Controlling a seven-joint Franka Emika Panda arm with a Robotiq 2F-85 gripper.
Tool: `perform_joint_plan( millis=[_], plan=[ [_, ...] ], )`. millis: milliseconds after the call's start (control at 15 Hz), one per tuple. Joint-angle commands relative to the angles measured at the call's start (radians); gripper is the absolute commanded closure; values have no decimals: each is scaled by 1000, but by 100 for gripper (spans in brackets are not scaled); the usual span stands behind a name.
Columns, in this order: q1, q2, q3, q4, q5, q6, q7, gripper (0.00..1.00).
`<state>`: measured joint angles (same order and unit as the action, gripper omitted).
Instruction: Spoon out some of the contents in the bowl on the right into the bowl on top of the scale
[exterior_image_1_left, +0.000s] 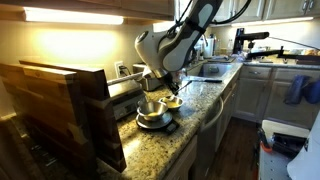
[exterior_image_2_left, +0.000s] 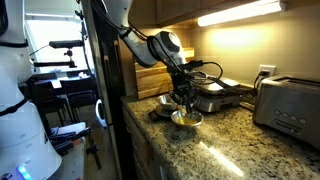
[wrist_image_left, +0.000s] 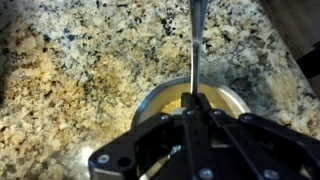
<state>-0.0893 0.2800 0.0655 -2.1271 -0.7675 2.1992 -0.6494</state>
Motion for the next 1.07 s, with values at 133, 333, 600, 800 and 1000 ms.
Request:
perform_joint_plan(
  millis=[133,333,600,800,1000],
  plan=[
    [17,-92,-13,-43,18,22,-44,97],
    [31,-115,-8,-51,15,21,-51,97],
    [58,-140,3,-63,7,22,-69,97],
    [85,-149,13,-72,2,23,-82,97],
    [107,-142,24,-77,-3,29,-85,97]
  ],
)
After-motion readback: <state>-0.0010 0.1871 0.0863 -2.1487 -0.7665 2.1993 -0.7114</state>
